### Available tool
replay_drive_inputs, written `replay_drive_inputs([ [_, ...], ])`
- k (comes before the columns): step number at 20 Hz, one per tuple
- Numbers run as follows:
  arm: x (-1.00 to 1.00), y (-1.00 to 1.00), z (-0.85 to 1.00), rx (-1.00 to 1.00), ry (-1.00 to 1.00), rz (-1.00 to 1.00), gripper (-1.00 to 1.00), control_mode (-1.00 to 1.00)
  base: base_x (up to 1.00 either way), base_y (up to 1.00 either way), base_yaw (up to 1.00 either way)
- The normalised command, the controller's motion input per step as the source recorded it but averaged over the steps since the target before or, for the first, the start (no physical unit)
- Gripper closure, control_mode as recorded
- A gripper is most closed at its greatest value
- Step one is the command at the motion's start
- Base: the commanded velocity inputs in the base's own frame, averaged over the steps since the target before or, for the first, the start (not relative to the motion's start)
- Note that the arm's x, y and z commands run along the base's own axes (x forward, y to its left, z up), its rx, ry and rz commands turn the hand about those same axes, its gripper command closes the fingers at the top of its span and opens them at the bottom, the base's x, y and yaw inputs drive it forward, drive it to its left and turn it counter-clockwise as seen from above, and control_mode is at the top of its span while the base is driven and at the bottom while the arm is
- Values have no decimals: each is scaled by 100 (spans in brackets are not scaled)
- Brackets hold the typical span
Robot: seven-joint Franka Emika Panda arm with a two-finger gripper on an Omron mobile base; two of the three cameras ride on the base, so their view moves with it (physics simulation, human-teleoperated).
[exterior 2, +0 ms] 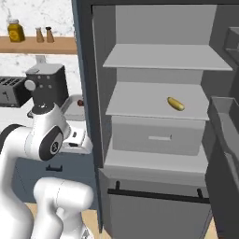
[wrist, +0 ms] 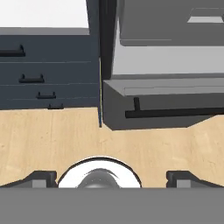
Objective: Place one cucumber and one chicken drumstick in each tupperware on the nearby counter, to pack two identical lunches.
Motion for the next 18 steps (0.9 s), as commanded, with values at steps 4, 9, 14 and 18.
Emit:
replay_drive_inputs([
  [4,0,0,0,0,0,0,-100,100,36,-73,-5],
  [9,0,0,0,0,0,0,-100,100,57,-55,-14],
  [14,0,0,0,0,0,0,-100,100,69,-39,-18],
  [18,0,0,0,0,0,0,-100,100,47,-17,-8],
])
